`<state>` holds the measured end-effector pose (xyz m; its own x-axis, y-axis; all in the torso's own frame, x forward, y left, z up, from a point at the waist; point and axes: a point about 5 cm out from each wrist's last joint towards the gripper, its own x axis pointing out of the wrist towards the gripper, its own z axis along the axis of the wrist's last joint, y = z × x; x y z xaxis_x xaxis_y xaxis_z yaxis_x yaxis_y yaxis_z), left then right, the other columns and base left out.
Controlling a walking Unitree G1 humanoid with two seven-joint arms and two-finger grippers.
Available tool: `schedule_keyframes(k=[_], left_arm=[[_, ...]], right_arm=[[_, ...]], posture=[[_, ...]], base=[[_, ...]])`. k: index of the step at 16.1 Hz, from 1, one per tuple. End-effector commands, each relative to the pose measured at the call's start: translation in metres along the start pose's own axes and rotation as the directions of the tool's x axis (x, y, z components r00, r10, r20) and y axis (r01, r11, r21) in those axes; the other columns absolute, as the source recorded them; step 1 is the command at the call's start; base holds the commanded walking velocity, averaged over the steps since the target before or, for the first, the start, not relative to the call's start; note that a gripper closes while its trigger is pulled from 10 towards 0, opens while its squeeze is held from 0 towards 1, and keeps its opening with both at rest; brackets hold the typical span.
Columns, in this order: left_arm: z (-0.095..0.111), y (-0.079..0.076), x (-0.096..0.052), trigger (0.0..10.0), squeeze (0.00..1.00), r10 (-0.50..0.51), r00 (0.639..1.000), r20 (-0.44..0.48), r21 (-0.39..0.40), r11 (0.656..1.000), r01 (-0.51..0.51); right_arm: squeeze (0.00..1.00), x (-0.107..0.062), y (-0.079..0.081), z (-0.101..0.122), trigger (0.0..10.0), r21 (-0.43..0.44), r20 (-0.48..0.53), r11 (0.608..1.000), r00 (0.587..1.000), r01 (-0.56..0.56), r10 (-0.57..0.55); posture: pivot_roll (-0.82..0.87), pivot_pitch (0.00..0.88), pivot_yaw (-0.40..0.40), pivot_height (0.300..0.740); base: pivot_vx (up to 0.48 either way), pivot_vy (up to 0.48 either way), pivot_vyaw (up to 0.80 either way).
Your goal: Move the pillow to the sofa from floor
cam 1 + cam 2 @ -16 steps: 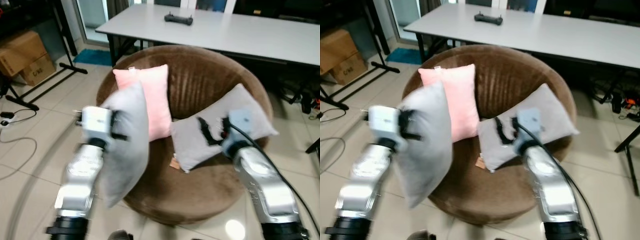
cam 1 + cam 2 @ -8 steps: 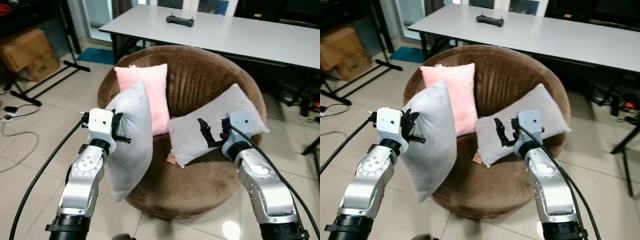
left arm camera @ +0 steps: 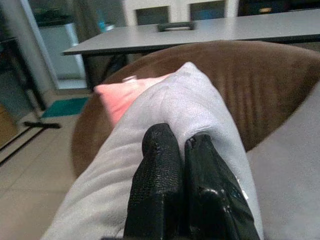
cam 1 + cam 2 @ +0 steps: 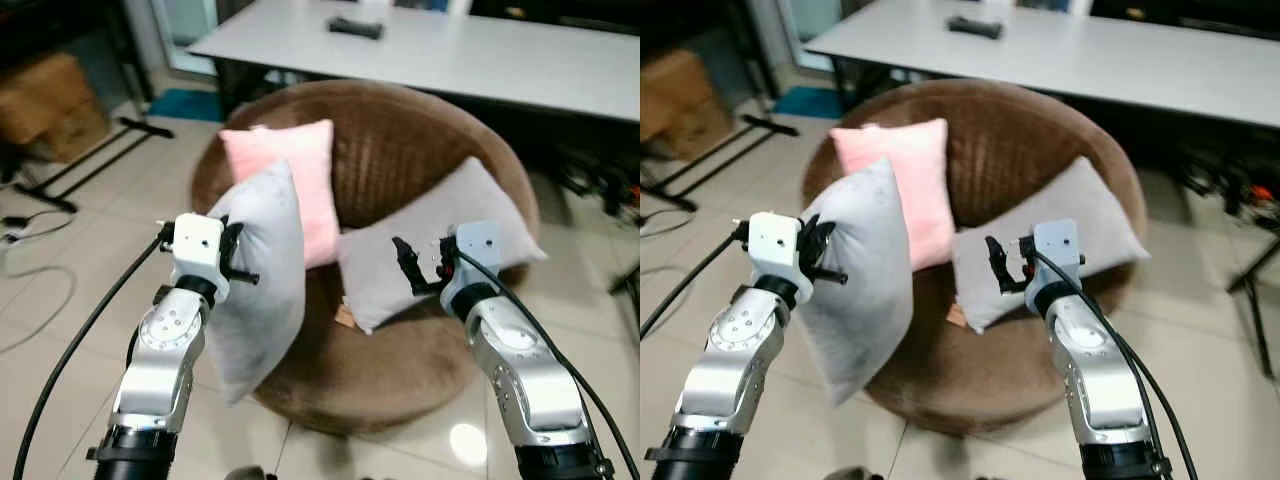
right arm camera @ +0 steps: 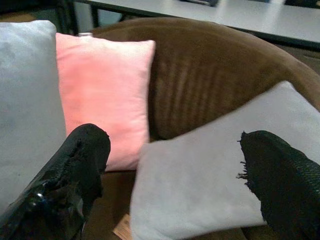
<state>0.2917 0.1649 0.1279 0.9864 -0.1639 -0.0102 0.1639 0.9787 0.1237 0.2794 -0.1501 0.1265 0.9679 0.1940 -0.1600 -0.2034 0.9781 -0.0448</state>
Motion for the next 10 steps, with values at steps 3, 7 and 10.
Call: schedule_keyframes(k=[3,7,10], left_arm=[[0.0148,-0.0029,0.0028,10.0,0.00,-0.034,0.997,0.071,0.005,0.999,0.034],[0.0143,-0.0065,0.0022,10.0,0.00,-0.057,0.996,0.069,0.005,0.998,0.057],[0.0140,-0.0056,0.0019,10.0,0.00,-0.055,0.996,0.067,0.002,0.998,0.055]], right_arm=[[0.00,-0.0011,-0.0041,-0.0020,10.0,0.002,-0.005,1.000,1.000,0.023,-0.023],[0.00,-0.0012,-0.0041,0.0000,10.0,0.003,0.008,1.000,1.000,0.023,-0.023],[0.00,-0.0009,-0.0033,0.0000,10.0,0.007,0.011,1.000,1.000,0.017,-0.017]], posture=[[0.01,0.000,0.005,0.740],[0.01,0.000,0.006,0.740],[0.01,0.000,0.006,0.740]], base=[[0.314,0.000,-0.53],[0.280,0.000,0.00],[0.263,0.000,0.00]])
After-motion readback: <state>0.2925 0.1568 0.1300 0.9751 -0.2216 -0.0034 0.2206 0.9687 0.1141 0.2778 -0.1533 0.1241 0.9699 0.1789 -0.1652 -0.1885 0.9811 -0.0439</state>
